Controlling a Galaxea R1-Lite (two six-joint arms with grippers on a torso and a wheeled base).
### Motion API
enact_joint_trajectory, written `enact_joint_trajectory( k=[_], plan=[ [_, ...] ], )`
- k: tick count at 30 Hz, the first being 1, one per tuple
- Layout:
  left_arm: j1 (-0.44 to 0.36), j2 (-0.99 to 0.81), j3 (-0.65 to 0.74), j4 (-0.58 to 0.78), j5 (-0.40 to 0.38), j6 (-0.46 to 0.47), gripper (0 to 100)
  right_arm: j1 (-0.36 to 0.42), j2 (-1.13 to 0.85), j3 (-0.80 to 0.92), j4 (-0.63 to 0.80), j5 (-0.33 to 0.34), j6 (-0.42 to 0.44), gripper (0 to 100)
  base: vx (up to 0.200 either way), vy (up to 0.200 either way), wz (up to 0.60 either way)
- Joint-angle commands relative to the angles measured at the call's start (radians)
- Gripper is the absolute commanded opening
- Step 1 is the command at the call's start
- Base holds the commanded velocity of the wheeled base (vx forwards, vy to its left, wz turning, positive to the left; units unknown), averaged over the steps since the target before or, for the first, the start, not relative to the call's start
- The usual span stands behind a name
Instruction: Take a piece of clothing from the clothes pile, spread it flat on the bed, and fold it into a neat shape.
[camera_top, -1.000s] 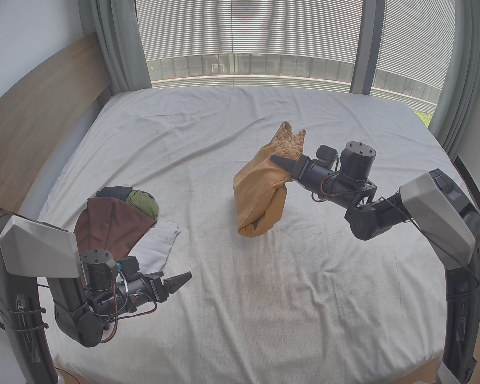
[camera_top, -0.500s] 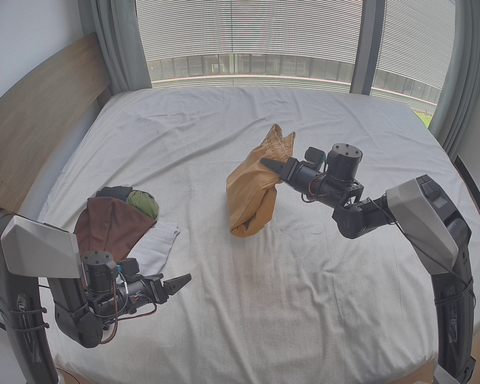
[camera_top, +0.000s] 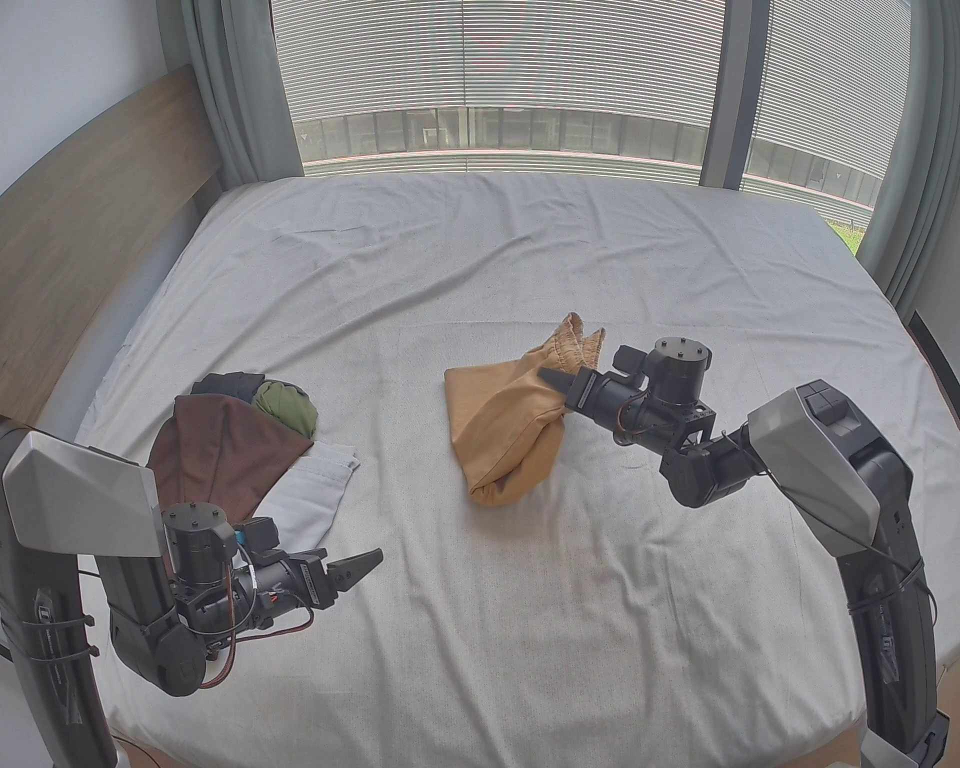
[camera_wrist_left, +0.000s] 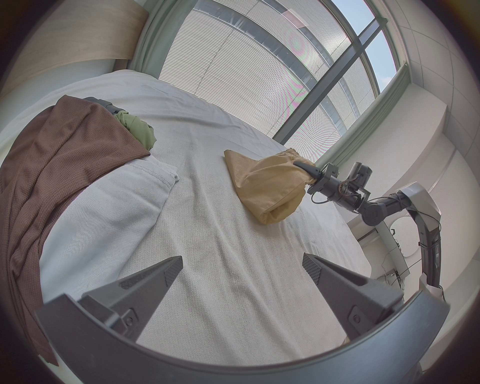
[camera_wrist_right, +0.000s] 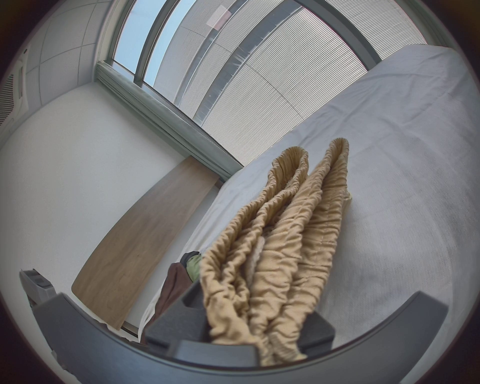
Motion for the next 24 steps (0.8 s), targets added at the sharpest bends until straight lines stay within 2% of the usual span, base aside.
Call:
enact_joint_trajectory(
  k=[1,8,17,24],
  plan=[
    [0.0,-0.001,0.0,-0.001,0.0,-0.001,100,-0.006,0.027,0.049,-0.018,-0.019,-0.01,0,0.0,0.0,0.0],
    [0.0,-0.006,0.0,-0.001,0.0,-0.001,100,-0.008,0.07,0.121,-0.104,-0.06,-0.024,0,0.0,0.0,0.0],
    [-0.001,-0.004,-0.001,-0.001,0.0,-0.001,100,-0.023,0.088,0.193,-0.19,-0.063,-0.033,0,0.0,0.0,0.0],
    [-0.001,-0.004,0.0,-0.001,0.0,-0.001,100,-0.043,0.096,0.196,-0.196,-0.075,-0.037,0,0.0,0.0,0.0]
  ],
)
